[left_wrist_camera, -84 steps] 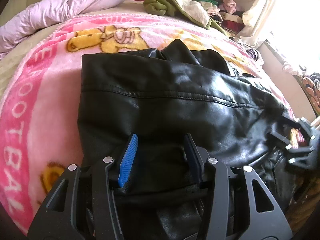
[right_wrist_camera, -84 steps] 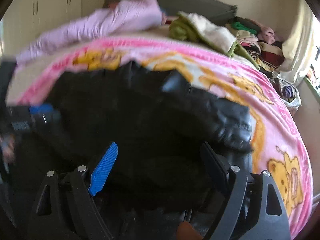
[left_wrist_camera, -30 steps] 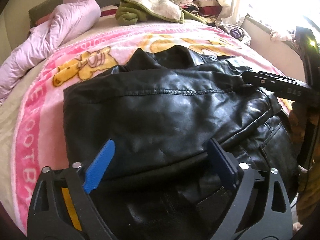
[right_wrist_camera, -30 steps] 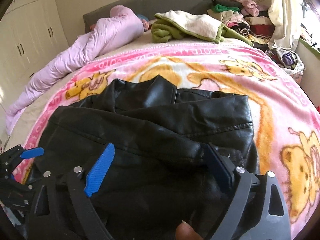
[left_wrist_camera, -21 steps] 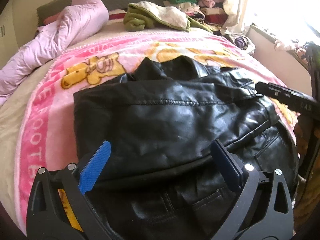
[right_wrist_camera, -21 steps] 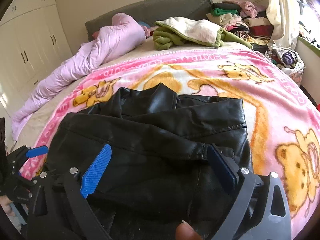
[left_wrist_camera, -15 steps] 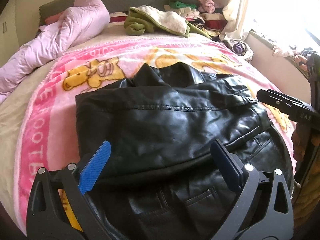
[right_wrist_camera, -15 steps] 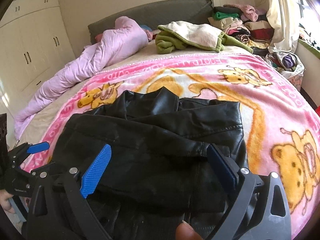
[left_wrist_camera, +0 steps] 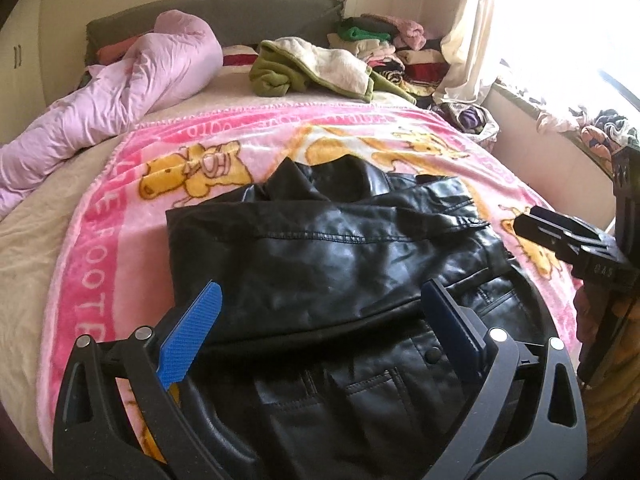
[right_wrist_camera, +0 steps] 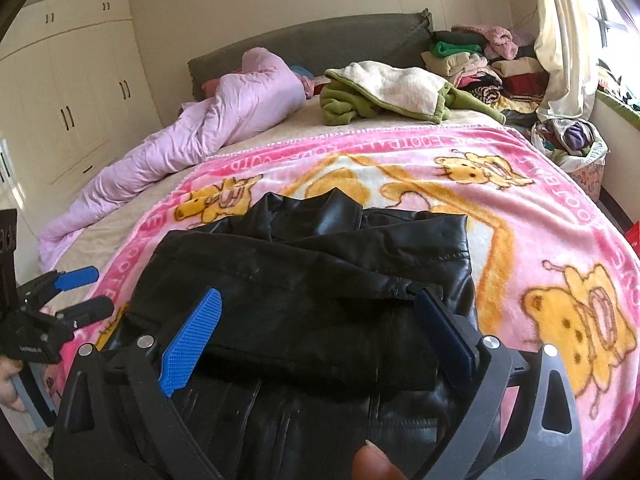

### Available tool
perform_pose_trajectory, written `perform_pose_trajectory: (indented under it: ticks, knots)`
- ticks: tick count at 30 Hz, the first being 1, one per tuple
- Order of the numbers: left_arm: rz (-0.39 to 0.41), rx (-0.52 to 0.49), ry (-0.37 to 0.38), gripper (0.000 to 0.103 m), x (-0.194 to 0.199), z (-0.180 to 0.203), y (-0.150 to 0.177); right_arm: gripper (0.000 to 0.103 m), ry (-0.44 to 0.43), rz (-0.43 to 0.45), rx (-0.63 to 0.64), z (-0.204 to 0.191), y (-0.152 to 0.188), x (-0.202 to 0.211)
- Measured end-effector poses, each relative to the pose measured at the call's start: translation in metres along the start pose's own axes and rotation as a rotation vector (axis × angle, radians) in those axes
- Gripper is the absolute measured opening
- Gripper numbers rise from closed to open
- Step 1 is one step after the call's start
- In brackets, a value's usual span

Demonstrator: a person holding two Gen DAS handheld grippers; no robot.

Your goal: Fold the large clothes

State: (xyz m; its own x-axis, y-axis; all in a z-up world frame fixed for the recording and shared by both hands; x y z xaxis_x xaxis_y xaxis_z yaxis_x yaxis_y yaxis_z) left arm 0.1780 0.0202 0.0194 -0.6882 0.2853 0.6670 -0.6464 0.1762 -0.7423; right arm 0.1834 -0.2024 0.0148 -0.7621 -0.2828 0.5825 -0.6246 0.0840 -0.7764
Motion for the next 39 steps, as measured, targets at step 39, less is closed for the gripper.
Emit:
perform_pose_trajectory:
  ticks: [39]
  knots:
    - [-0.183, 0.160, -0.033, 0.093, 0.067, -0.039, 0.112, 0.097, -0.006, -0.171, 0.069, 0.039, 0.118, 0.077]
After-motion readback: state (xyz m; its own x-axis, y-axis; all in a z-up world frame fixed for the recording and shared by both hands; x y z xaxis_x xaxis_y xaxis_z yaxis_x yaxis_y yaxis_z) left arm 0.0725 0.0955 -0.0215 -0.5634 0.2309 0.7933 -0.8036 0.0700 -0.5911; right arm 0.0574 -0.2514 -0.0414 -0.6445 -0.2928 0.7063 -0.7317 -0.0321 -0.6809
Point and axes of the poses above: each gripper's, at about its wrist camera, not at the fingertips, and x roughly against the way its jaws point, z to its right, y to its underside, the point moved 4 cm from there along -x, roughly the way its jaws point, and after that the axes turned 4 degrees about -x, right-handed, at the moved point
